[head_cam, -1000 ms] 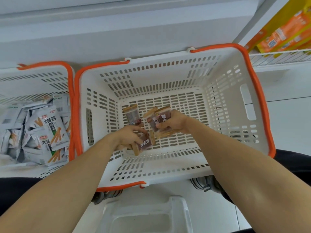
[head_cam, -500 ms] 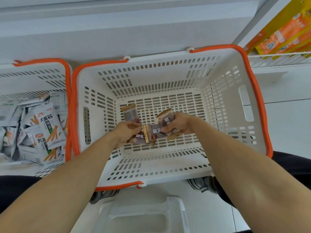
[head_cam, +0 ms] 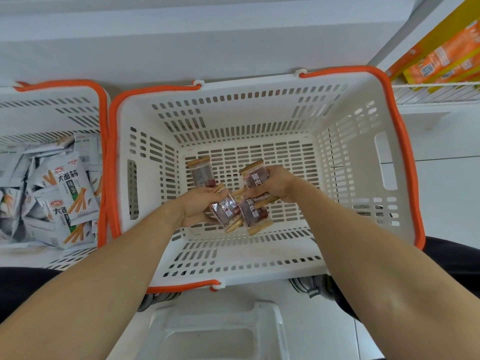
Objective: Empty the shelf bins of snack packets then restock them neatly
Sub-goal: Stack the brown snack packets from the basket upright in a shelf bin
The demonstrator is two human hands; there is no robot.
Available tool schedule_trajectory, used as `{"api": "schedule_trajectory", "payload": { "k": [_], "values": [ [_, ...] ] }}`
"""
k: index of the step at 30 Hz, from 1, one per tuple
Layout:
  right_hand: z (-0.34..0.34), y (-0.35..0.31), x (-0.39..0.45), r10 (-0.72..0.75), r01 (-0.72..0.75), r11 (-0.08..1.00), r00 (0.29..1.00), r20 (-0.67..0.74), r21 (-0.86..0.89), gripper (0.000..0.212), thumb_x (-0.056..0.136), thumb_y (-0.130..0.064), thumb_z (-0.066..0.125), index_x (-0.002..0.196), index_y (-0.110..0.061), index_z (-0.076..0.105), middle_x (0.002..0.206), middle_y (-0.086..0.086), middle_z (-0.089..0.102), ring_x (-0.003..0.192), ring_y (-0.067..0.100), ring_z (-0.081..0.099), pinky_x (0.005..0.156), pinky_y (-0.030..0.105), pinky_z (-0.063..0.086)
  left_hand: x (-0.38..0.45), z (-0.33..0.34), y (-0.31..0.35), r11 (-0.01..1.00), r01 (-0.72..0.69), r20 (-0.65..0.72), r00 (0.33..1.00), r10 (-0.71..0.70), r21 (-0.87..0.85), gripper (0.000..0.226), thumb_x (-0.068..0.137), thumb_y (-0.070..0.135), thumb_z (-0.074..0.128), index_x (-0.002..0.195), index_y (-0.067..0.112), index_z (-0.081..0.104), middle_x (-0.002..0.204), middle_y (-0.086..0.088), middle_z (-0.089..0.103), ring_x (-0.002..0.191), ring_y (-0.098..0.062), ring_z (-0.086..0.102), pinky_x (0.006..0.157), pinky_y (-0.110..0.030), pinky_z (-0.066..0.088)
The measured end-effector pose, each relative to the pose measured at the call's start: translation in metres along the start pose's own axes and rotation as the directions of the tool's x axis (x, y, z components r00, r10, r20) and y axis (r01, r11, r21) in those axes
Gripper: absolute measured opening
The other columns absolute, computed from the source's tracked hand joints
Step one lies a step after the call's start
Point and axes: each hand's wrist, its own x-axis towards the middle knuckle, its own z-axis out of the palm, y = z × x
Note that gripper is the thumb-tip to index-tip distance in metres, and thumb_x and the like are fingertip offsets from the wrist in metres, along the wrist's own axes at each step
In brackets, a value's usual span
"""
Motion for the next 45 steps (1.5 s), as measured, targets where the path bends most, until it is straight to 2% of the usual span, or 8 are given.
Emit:
{"api": "schedule_trajectory", "payload": {
  "k": [3, 7, 17, 26, 32, 37, 41, 45],
  "values": [
    [0.004, -0.002, 0.000, -0.021, 0.024, 0.993, 0.999, -0.035, 0.116, 0.047, 0.062, 0.000, 0.091, 0.101, -0.010, 0.068, 0.100, 0.007, 0.075, 0.097, 0.027, 0.072, 0.086, 0.041, 0.060, -0.001, 0.002, -0.001, 0.983, -0.010, 0.056, 0.998, 0.020, -0.185, 0.020, 0.101, 0.016, 0.054, 0.111, 0.005, 0.068, 0.110, -0.017, 0.072, 0.104, -0.031, 0.066, 0.099, -0.053, 0.052],
    [0.005, -0.002, 0.007, 0.001, 0.017, 0.979, 0.996, -0.093, 0.202, 0.087, 0.035, -0.020, 0.103, 0.112, -0.007, 0.068, 0.103, 0.007, 0.077, 0.101, 0.027, 0.072, 0.096, 0.047, 0.056, 0.001, 0.001, -0.001, 0.956, -0.056, 0.063, 0.995, 0.077, -0.288, 0.025, 0.097, 0.003, 0.053, 0.120, 0.003, 0.063, 0.101, -0.016, 0.072, 0.090, -0.028, 0.069, 0.085, -0.044, 0.061],
    [0.029, -0.008, 0.014, -0.013, 0.057, 0.930, 0.992, -0.124, 0.362, 0.025, 0.089, -0.032, 0.076, 0.103, -0.012, 0.071, 0.112, 0.013, 0.074, 0.109, 0.032, 0.069, 0.099, 0.052, 0.053, 0.014, 0.004, -0.013, 0.954, -0.119, -0.094, 0.991, 0.097, -0.274, 0.033, 0.096, 0.010, 0.062, 0.129, 0.007, 0.060, 0.109, -0.017, 0.073, 0.096, -0.032, 0.071, 0.090, -0.053, 0.057],
    [0.033, -0.007, 0.009, 0.044, -0.044, 0.995, 0.999, 0.008, 0.086, 0.035, 0.084, 0.003, 0.076, 0.110, -0.005, 0.055, 0.105, 0.017, 0.071, 0.090, 0.029, 0.073, 0.080, 0.043, 0.062, 0.017, 0.001, -0.012, 0.936, -0.151, -0.139, 0.984, 0.112, -0.317, 0.046, 0.091, 0.035, 0.066, 0.129, 0.009, 0.062, 0.120, -0.017, 0.071, 0.111, -0.035, 0.068, 0.088, -0.046, 0.059],
    [0.038, -0.021, 0.029, 0.011, -0.002, 0.987, 0.998, 0.058, -0.163, 0.053, 0.081, -0.024, 0.084, 0.127, -0.012, 0.059, 0.116, 0.008, 0.070, 0.099, 0.021, 0.070, 0.089, 0.041, 0.060, 0.019, -0.007, -0.035, 0.953, -0.093, -0.358, 0.933, -0.017, -0.288, 0.034, 0.089, 0.022, 0.075, 0.119, 0.009, 0.066, 0.104, -0.014, 0.076, 0.094, -0.032, 0.074, 0.081, -0.046, 0.060],
    [0.050, -0.047, 0.065, -0.439, 0.275, 0.736, 0.889, -0.127, -0.618, 0.039, 0.084, -0.031, 0.081, 0.114, -0.013, 0.065, 0.107, 0.003, 0.065, 0.103, 0.024, 0.063, 0.091, 0.039, 0.053, 0.013, -0.011, -0.055, 0.939, -0.051, -0.469, 0.874, -0.123, -0.341, 0.046, 0.074, 0.028, 0.087, 0.111, 0.013, 0.066, 0.101, -0.014, 0.076, 0.090, -0.035, 0.074, 0.087, -0.056, 0.058],
    [0.083, -0.060, 0.085, -0.463, 0.369, 0.415, 0.872, 0.156, -0.831, 0.079, 0.075, -0.033, 0.086, 0.142, -0.018, 0.049, 0.139, 0.011, 0.046, 0.126, 0.031, 0.042, 0.100, 0.045, 0.045, 0.010, -0.009, -0.061, 0.921, -0.028, -0.494, 0.850, -0.183, -0.389, 0.044, 0.076, 0.024, 0.087, 0.111, 0.011, 0.064, 0.101, -0.015, 0.075, 0.090, -0.034, 0.074, 0.085, -0.057, 0.059],
    [0.093, -0.061, 0.093, -0.448, 0.262, 0.345, 0.890, 0.087, -0.901, 0.089, 0.070, -0.043, 0.088, 0.144, -0.017, 0.046, 0.146, 0.015, 0.035, 0.135, 0.034, 0.031, 0.108, 0.049, 0.040, 0.009, -0.008, -0.059, 0.907, -0.029, -0.502, 0.840, -0.206, -0.421, 0.028, 0.083, 0.018, 0.082, 0.104, 0.009, 0.066, 0.099, -0.016, 0.075, 0.090, -0.034, 0.073, 0.085, -0.055, 0.059]
  ]
}}
